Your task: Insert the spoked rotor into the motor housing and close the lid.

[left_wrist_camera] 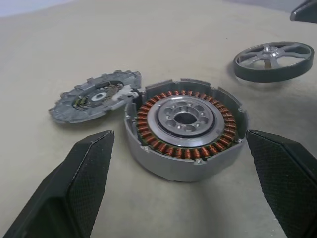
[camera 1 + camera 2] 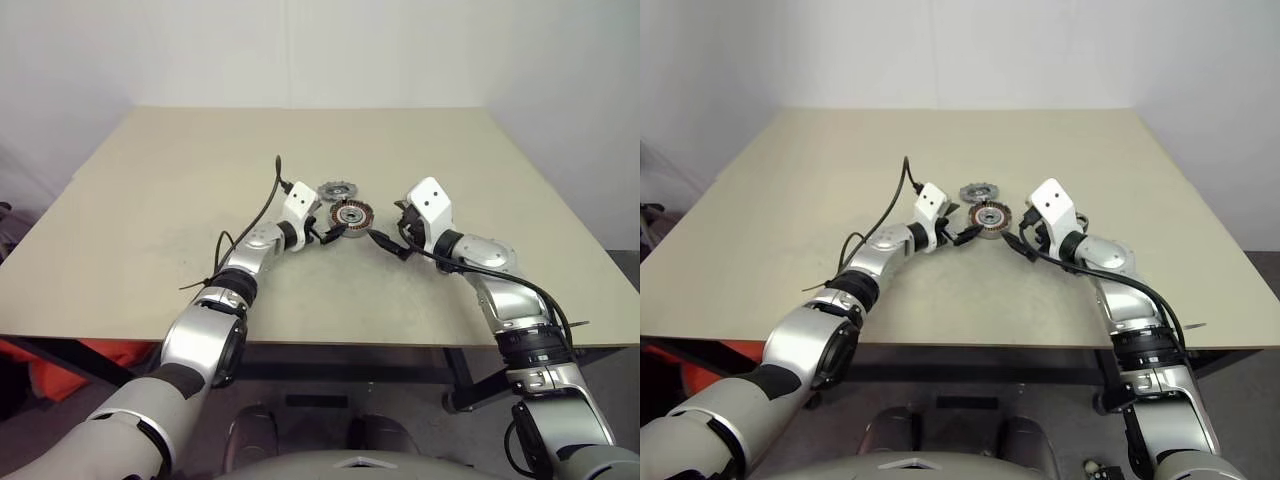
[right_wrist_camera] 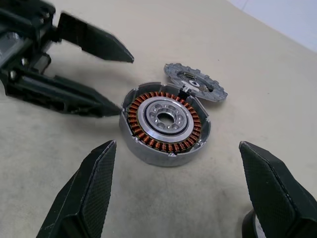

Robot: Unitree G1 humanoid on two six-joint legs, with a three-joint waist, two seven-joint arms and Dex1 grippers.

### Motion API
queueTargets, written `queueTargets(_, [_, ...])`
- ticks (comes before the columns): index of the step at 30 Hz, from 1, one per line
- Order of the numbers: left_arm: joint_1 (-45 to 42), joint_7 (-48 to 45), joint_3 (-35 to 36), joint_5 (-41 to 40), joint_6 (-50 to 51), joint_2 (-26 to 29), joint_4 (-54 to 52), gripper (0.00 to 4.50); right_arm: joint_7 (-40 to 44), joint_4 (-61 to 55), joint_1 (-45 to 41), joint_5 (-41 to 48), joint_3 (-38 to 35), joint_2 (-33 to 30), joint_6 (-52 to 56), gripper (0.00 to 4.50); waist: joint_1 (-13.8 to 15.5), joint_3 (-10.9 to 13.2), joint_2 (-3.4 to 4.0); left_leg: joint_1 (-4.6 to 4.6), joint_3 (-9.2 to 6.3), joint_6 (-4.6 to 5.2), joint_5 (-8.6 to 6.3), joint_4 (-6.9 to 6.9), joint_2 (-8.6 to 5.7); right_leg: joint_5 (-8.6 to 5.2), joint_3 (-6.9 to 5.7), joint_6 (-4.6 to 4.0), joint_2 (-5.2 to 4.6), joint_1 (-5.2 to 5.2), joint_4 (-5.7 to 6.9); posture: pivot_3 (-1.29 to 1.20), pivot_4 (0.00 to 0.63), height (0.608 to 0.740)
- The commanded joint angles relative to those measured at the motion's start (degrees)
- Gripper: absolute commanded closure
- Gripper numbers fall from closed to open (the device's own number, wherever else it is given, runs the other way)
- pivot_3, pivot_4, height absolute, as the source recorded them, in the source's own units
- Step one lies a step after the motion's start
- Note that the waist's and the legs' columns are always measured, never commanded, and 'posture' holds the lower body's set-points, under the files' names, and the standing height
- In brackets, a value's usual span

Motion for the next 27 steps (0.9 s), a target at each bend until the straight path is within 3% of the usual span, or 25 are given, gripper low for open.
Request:
queueTargets(1, [2.2, -0.7, 2.8, -2.8, -0.5, 2.6, -7.6, 0.00, 1.0, 3.1, -5.1, -1.9, 1.3, -0.5, -3.6, 0.04, -0.2, 0.0, 0.00, 0.01, 0.00, 0.00, 0.00, 0.00, 0.01, 0.00, -0.02, -0.01, 0.00, 0.00, 0.01, 0.00, 0.000, 0.740])
queueTargets(8, [17.0, 1.4, 5.1, -6.1, 7.6, 8.2, -33.6, 0.00, 2.5, 20.0, -15.5, -7.6, 7.5, 3.1, -11.2, 0.04, -0.6, 0.0, 0.02, 0.02, 0.02, -0.01, 0.00, -0.03, 0.04, 0.00, -0.03, -0.05, 0.00, -0.03, 0.05, 0.00, 0.000, 0.740])
queueTargets(14, [23.9, 6.3, 5.9, -7.7, 15.1, 8.8, -50.2, 0.00, 4.4, 31.9, -21.7, -11.7, 11.5, 6.0, -16.4, 0.04, -0.1, 0.0, 0.02, -0.14, 0.03, -0.01, -0.01, 0.02, 0.02, 0.00, -0.07, -0.07, -0.06, -0.05, 0.05, 0.00, 0.000, 0.740])
queueTargets(27, [27.0, 9.7, 5.1, -8.3, 19.8, 8.9, -58.5, 0.00, 5.8, 49.2, -30.2, -17.0, 13.5, 7.8, -20.8, 0.04, -0.8, 0.0, 0.03, -0.07, 0.05, -0.02, -0.01, 0.02, 0.07, -0.01, -0.04, -0.07, 0.03, -0.07, 0.07, 0.00, 0.000, 0.740])
